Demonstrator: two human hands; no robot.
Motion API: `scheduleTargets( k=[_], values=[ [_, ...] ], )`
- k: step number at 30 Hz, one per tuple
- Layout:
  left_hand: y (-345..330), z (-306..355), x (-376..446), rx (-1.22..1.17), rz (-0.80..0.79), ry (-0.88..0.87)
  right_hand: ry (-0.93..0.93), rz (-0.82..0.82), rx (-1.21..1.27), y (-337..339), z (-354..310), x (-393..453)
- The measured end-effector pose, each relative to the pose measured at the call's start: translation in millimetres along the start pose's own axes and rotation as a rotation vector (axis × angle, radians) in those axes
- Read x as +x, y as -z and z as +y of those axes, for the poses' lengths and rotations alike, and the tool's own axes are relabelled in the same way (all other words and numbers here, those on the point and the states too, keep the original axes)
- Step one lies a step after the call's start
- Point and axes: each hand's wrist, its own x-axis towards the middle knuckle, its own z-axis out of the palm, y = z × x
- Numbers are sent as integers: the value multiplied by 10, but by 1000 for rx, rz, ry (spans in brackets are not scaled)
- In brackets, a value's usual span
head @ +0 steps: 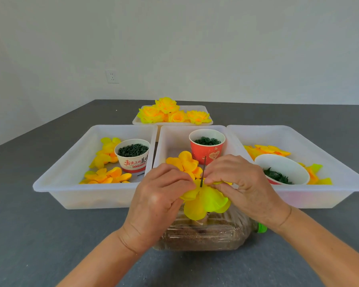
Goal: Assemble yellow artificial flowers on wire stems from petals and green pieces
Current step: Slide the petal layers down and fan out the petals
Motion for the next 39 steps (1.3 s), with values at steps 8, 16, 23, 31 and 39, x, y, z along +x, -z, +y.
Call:
scheduleTargets(
  k=[8,16,23,31,39],
  values=[
    [45,56,33,28,-22,-55,-5,-64,-42,8,-7,-58],
    [100,44,27,23,-152,-58,-159,-200,26,106,-81,-13],
    [242,45,81,-271,-187,270,-592,-114,304,152,-162,59],
    [39,76,137,-448,-106,547,-729,-83,443,-42,-217,81],
    [15,-19,124,-433,-166,486,-708,-47,488,-113,-173,-12]
  ],
)
